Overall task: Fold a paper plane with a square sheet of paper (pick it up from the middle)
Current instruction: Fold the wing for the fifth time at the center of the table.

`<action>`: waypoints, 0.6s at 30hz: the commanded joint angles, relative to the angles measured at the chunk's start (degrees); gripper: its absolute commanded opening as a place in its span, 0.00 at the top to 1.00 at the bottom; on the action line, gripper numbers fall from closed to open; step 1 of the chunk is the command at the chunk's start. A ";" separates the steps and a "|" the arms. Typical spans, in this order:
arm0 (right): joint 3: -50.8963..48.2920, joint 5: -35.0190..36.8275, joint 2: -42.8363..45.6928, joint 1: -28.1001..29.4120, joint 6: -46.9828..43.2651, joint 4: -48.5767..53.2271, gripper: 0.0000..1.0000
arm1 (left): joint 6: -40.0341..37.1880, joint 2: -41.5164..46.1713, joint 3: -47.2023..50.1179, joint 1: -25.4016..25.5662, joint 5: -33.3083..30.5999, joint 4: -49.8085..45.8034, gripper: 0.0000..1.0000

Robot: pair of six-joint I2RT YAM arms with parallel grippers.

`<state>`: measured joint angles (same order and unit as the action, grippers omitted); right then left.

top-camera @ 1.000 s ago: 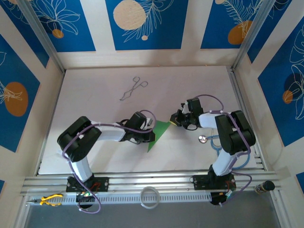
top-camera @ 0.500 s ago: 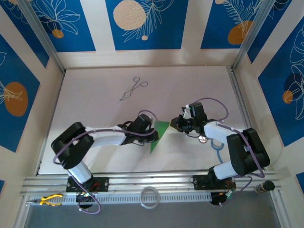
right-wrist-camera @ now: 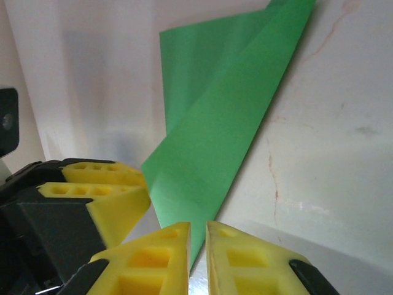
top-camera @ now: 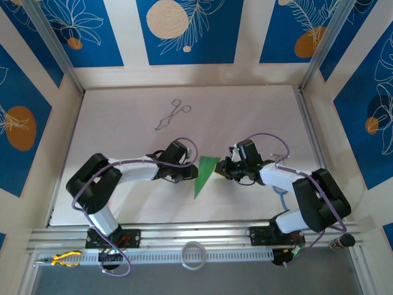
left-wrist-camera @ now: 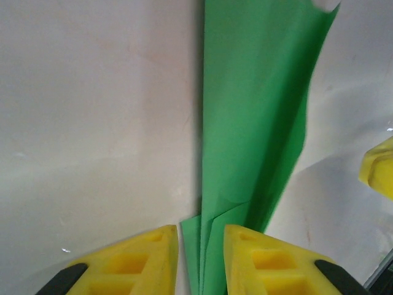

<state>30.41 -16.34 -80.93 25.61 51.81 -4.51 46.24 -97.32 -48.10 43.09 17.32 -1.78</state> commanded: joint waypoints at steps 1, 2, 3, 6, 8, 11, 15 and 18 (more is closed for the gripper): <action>-0.88 0.69 -1.37 0.98 1.29 -1.01 0.85 | -2.18 -1.15 -2.40 -0.11 2.37 -2.35 0.72; -0.82 0.62 -1.75 1.11 1.35 -1.20 0.85 | -2.36 -1.34 -2.52 0.02 2.58 -2.59 0.72; -0.73 0.49 -2.10 1.20 1.32 -1.36 0.85 | -2.46 -1.46 -2.57 -0.11 2.61 -2.85 0.72; -0.41 0.08 -3.16 1.40 1.24 -1.78 0.85 | -2.81 -2.19 -2.70 -0.06 3.55 -2.96 0.70; -0.20 -0.18 -3.83 1.47 1.35 -2.07 0.85 | -3.06 -2.68 -2.88 -0.11 4.48 -3.05 0.70; -0.09 -0.44 -4.74 1.72 1.44 -2.57 0.85 | -3.41 -3.45 -3.30 -0.10 5.70 -3.23 0.69; -0.03 -0.96 -5.68 1.99 1.62 -3.23 0.85 | -3.91 -3.84 -3.52 -0.02 5.12 -4.71 0.68; 0.02 -1.15 -6.08 2.10 1.69 -3.59 0.85 | -4.81 -4.19 -4.14 -0.02 5.00 -6.20 0.68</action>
<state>30.20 -16.12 -86.24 27.29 52.93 -7.18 43.31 -100.42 -50.83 43.09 21.39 -4.54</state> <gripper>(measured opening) 0.147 0.324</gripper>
